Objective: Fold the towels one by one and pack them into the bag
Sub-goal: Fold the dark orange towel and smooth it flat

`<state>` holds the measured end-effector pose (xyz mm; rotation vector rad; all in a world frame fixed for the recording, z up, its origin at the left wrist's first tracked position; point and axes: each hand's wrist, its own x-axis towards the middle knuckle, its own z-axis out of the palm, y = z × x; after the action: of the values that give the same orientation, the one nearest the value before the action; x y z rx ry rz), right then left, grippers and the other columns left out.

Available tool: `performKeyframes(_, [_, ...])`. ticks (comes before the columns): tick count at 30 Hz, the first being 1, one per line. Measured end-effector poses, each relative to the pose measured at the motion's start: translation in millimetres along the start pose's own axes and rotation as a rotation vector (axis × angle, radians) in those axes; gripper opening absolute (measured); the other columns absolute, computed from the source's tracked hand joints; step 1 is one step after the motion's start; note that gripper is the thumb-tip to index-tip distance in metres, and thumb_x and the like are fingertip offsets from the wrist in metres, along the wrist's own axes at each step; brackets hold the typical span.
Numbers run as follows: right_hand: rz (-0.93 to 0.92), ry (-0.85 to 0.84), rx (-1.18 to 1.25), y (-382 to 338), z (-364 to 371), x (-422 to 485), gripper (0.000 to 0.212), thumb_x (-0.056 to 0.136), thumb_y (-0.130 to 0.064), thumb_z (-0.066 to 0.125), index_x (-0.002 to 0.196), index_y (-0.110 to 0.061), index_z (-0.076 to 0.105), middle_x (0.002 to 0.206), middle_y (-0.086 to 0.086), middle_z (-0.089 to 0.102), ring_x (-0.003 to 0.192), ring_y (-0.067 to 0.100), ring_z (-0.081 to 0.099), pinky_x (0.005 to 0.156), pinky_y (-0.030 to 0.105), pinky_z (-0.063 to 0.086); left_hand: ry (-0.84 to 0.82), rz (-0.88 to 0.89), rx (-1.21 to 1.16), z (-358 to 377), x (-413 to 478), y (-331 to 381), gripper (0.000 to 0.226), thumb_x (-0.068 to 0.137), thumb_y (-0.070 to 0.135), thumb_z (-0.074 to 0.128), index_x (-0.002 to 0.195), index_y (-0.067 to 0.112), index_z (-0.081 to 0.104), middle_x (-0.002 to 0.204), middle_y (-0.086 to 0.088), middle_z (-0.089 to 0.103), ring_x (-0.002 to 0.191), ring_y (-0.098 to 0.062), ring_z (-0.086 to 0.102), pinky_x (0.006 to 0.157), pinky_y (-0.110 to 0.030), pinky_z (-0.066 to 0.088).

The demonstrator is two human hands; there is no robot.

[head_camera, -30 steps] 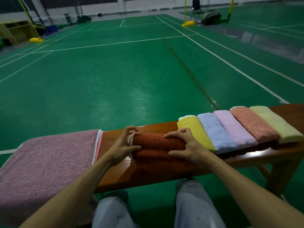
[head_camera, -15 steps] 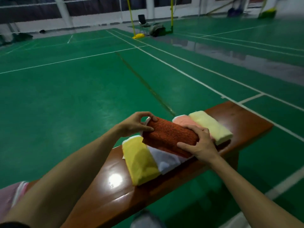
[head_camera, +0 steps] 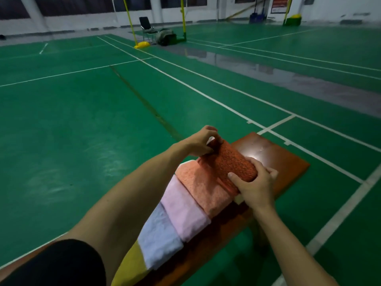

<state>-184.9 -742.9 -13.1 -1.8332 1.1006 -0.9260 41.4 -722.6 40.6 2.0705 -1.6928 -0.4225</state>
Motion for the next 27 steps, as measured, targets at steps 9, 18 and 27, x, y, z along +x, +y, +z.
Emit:
performKeyframes(9, [0.059, -0.044, -0.25, 13.2, 7.3, 5.7, 0.07, 0.072, -0.053, 0.079, 0.13, -0.024, 0.053, 0.124, 0.008, 0.032, 0.106, 0.025, 0.044, 0.09, 0.034, 0.049, 0.074, 0.128, 0.171, 46.5, 6.5, -4.2, 0.033, 0.099, 0.018, 0.049, 0.129, 0.011, 0.059, 0.147, -0.011, 0.038, 0.135, -0.025, 0.034, 0.114, -0.033, 0.022])
performKeyframes(18, [-0.076, -0.084, -0.308, 17.5, 24.0, 15.8, 0.061, 0.087, -0.052, 0.064, 0.138, -0.022, 0.053, 0.139, 0.006, 0.051, 0.129, 0.028, 0.039, 0.105, 0.041, 0.033, -0.016, 0.189, 0.099, 57.5, -5.2, -18.5, 0.052, 0.098, 0.038, 0.049, 0.139, 0.007, 0.039, 0.135, -0.013, 0.049, 0.118, -0.025, 0.05, 0.103, -0.029, 0.037])
performKeyframes(27, [-0.023, -0.138, -0.508, 28.8, 27.0, 4.5, 0.071, 0.083, -0.067, 0.057, 0.146, -0.038, 0.04, 0.148, 0.001, 0.042, 0.136, 0.028, 0.032, 0.106, 0.047, 0.033, -0.117, 0.065, 0.195, 68.1, -16.1, -23.0, 0.062, 0.098, 0.05, 0.04, 0.149, 0.017, 0.026, 0.16, 0.002, 0.018, 0.147, -0.014, 0.015, 0.117, -0.053, 0.013])
